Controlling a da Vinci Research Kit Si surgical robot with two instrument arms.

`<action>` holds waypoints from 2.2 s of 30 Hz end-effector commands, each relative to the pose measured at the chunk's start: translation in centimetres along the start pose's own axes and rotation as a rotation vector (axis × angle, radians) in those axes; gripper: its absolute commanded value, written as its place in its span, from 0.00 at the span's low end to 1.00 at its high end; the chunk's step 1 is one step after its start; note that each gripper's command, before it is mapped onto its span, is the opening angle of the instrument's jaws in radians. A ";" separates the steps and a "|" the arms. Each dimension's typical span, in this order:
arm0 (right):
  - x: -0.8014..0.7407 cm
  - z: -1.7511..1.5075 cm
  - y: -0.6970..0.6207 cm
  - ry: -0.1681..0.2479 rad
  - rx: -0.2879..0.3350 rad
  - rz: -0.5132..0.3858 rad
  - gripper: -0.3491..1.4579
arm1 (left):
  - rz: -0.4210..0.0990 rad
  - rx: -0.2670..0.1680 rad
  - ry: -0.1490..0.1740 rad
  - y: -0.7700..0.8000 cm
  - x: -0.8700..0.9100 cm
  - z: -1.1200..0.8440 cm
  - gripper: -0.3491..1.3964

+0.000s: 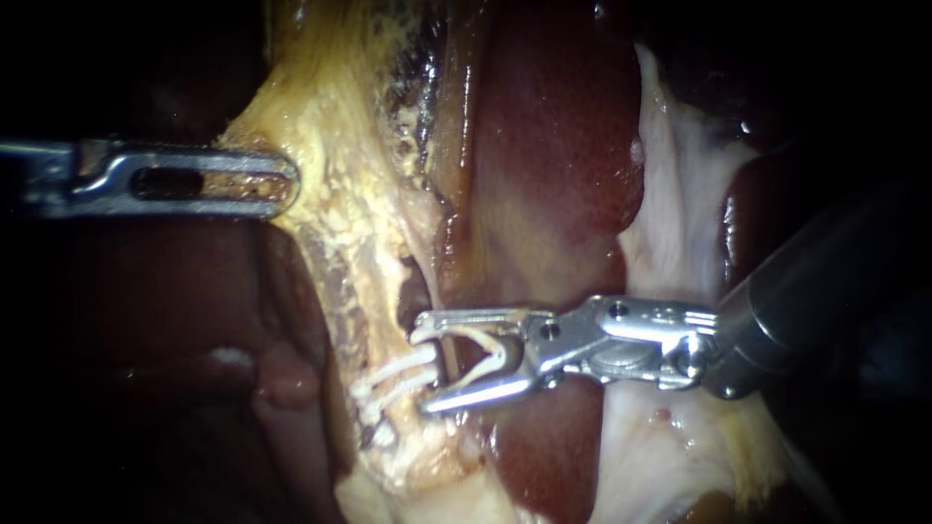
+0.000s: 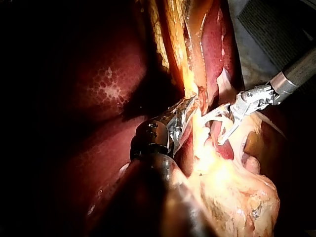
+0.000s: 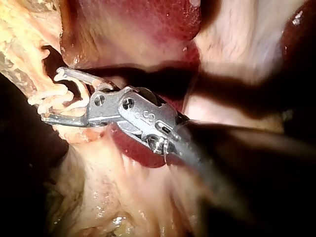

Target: Clipping third clip left tube

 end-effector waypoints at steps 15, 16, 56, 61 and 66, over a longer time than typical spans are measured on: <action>0.06 0.19 0.15 0.009 0.043 0.000 0.52 | 0.000 0.000 0.000 0.01 0.01 -0.02 0.00; 0.07 0.19 0.15 0.022 0.055 0.004 0.52 | 0.000 0.000 0.000 0.01 0.01 -0.03 0.00; 0.50 0.66 0.00 0.166 0.371 0.267 0.50 | 0.009 0.001 -0.004 0.34 0.04 0.05 0.00; 0.51 0.67 0.00 0.187 0.398 0.333 0.50 | 0.011 -0.002 0.000 0.40 0.05 0.08 0.00; 0.53 0.70 0.02 0.194 0.411 0.376 0.50 | 0.011 -0.002 0.000 0.40 0.05 0.08 0.00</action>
